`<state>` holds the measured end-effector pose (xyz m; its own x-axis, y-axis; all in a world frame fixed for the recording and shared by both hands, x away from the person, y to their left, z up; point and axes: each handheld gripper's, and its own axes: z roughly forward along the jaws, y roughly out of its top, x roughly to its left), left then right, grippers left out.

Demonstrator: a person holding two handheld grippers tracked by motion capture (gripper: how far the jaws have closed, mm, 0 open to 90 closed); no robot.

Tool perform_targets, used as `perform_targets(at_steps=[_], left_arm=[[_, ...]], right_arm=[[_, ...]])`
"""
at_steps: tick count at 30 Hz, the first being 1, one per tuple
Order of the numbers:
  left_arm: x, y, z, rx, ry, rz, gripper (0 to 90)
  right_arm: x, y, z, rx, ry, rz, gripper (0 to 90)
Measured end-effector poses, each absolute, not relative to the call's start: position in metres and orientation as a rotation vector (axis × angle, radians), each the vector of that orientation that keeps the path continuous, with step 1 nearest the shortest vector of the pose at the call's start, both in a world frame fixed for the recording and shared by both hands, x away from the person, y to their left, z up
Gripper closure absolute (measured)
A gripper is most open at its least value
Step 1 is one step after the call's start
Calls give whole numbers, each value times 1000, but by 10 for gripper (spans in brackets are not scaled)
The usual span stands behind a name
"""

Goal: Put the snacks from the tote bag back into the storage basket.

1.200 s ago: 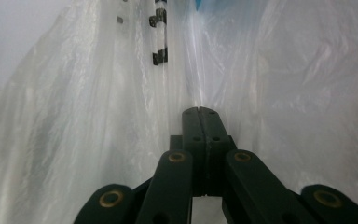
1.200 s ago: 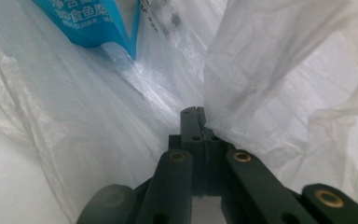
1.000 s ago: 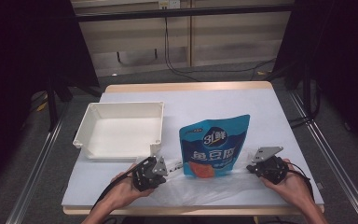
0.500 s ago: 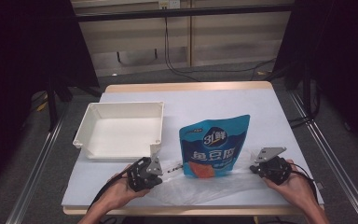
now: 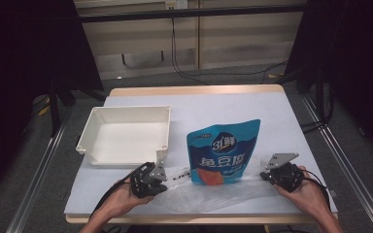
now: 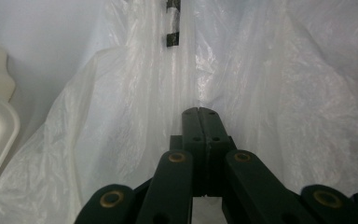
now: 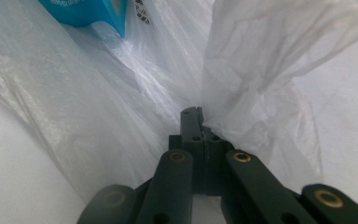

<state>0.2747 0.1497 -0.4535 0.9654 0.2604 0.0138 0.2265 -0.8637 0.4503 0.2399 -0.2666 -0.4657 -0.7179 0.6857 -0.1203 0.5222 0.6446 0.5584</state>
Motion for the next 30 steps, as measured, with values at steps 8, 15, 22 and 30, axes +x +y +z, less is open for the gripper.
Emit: perform_targets(at_steps=[8, 15, 22, 30], left_arm=[[278, 156, -455, 2561, 397, 22, 900], [275, 150, -448, 2504, 391, -14, 900], [276, 146, -437, 2444, 392, -7, 900], [278, 132, -431, 2389, 398, -22, 900]], right_arm=[[240, -269, -467, 1002, 2540, 821, 900], [235, -267, -462, 1003, 2507, 890, 900], [232, -266, -449, 980, 2483, 1044, 900], [227, -263, -432, 967, 2453, 1169, 900]])
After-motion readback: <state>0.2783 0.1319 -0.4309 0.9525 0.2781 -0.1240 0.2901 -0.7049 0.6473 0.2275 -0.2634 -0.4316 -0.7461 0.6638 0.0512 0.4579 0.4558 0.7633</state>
